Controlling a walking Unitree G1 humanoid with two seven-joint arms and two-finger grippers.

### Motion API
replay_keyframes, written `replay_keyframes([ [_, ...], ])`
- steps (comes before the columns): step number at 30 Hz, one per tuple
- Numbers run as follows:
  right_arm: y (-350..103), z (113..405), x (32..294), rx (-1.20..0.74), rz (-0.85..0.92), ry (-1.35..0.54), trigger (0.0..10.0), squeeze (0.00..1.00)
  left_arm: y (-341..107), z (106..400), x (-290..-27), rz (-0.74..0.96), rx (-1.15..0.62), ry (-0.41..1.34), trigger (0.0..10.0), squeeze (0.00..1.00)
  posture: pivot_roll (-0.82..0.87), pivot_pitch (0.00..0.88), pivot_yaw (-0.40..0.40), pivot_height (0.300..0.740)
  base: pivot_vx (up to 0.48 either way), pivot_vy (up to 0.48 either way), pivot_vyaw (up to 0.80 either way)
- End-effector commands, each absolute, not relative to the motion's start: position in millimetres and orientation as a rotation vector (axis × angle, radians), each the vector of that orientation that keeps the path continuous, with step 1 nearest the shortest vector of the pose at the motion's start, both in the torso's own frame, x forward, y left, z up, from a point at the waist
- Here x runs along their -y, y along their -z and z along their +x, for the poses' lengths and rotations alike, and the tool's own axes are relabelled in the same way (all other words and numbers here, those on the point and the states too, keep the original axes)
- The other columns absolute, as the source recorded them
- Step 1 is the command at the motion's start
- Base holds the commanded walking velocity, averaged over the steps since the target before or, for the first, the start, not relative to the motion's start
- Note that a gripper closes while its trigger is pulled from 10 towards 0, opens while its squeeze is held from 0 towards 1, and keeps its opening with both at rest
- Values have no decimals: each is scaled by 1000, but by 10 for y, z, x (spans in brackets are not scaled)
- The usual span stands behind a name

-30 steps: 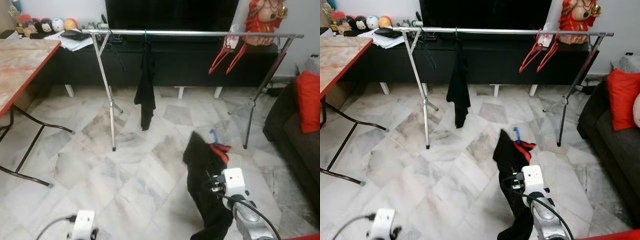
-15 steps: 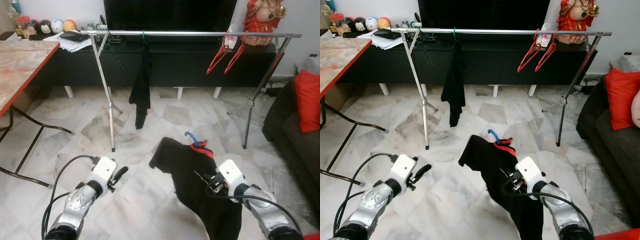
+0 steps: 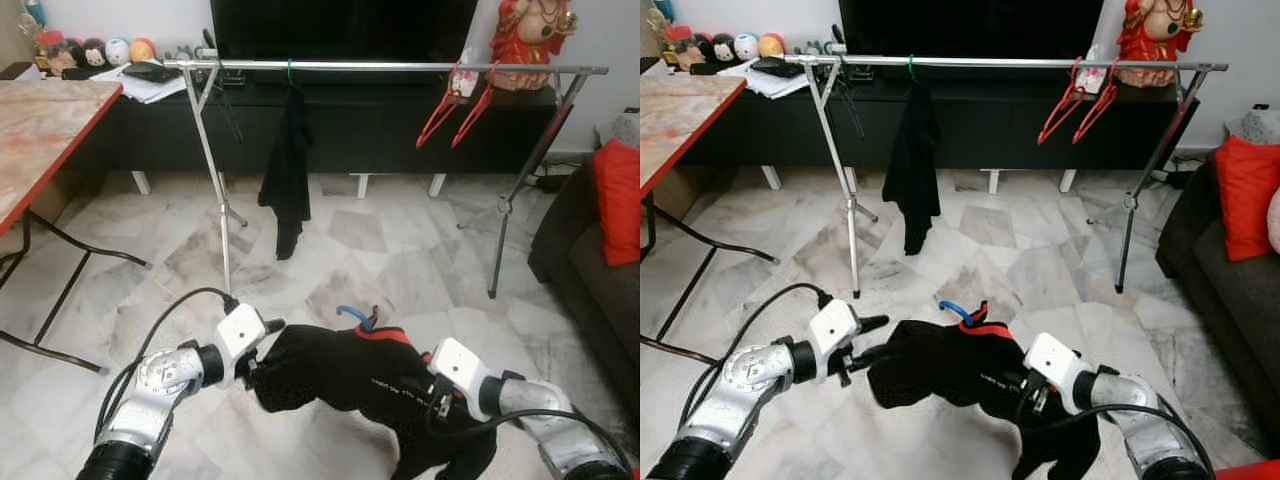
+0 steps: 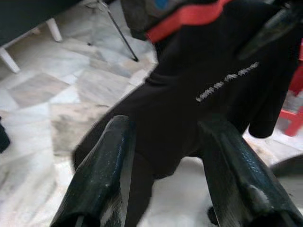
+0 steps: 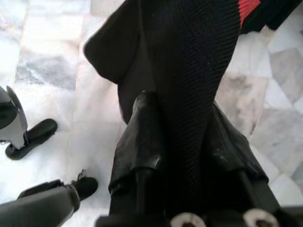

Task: Hang hanger

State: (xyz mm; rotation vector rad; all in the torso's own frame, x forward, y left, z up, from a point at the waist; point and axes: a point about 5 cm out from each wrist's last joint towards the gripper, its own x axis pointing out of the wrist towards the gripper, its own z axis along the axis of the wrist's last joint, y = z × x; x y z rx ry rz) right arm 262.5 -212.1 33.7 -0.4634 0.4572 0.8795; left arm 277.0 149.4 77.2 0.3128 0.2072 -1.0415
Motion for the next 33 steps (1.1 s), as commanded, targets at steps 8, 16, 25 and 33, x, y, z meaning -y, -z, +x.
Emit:
replay_keyframes([
  [8,-483,2824,2044,-319,-364,-671,10000,0,-657,2930,-1600,290,-220,742,10000,0,-73,0,-20,740,0,0,0],
  [16,4,2581,2043,-460,-70,-274,10000,0,-301,2803,-1987,178,-325,258,10000,0,-59,0,-38,740,0,0,0],
  [25,416,2275,2167,-611,80,98,10000,0,445,2229,-2160,136,-677,38,10000,0,-56,0,-41,740,0,0,0],
  [33,294,2448,2072,-519,74,33,10000,0,578,2113,-2110,118,-744,13,10000,0,-60,0,-40,740,0,143,0],
])
